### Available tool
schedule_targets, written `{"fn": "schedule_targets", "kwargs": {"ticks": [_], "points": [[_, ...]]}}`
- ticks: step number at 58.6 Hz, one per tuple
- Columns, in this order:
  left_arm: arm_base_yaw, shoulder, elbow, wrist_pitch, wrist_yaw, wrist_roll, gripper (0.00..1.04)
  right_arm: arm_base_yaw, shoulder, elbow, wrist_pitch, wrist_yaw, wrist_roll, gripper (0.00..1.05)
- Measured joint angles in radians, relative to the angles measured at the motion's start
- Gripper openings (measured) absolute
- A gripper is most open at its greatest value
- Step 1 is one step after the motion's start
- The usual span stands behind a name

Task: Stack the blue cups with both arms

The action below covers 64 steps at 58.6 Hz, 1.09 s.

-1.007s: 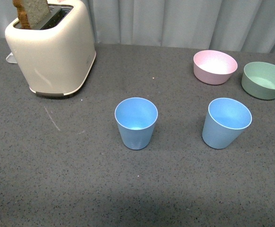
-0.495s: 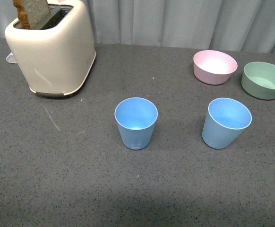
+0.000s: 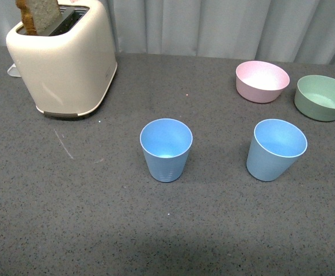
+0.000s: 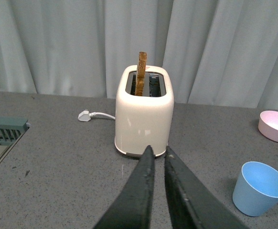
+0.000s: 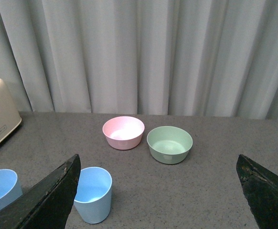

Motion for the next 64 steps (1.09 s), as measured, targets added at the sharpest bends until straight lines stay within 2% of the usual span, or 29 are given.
{"fn": "schedule_targets", "kwargs": {"ticks": [4,6,11,14,18,26,35,44,64], "points": [[0.000,-0.001,0.000,0.000,0.000,0.000,0.34,0.000,0.000,0.000,0.000,0.000,0.000,0.95],[0.000,-0.001,0.000,0.000,0.000,0.000,0.39,-0.002,0.000,0.000,0.002,-0.008,-0.014,0.95],[0.000,-0.001,0.000,0.000,0.000,0.000,0.54,-0.022,0.053,0.003,0.041,-0.072,-0.151,0.95],[0.000,-0.001,0.000,0.000,0.000,0.000,0.62,-0.023,0.141,0.016,0.087,-0.068,-0.224,0.95],[0.000,-0.001,0.000,0.000,0.000,0.000,0.75,-0.021,0.314,0.053,0.166,-0.057,-0.248,0.95],[0.000,-0.001,0.000,0.000,0.000,0.000,0.98,-0.002,0.703,0.169,0.311,-0.050,-0.194,0.95],[0.000,-0.001,0.000,0.000,0.000,0.002,0.98,0.022,1.113,0.351,0.353,-0.061,-0.086,0.95],[0.000,-0.001,0.000,0.000,0.000,0.002,0.98,0.074,1.534,0.624,0.217,-0.052,0.049,0.95],[0.000,-0.001,0.000,0.000,0.000,0.002,0.98,0.138,1.868,0.880,0.007,-0.026,0.138,0.95]]}}
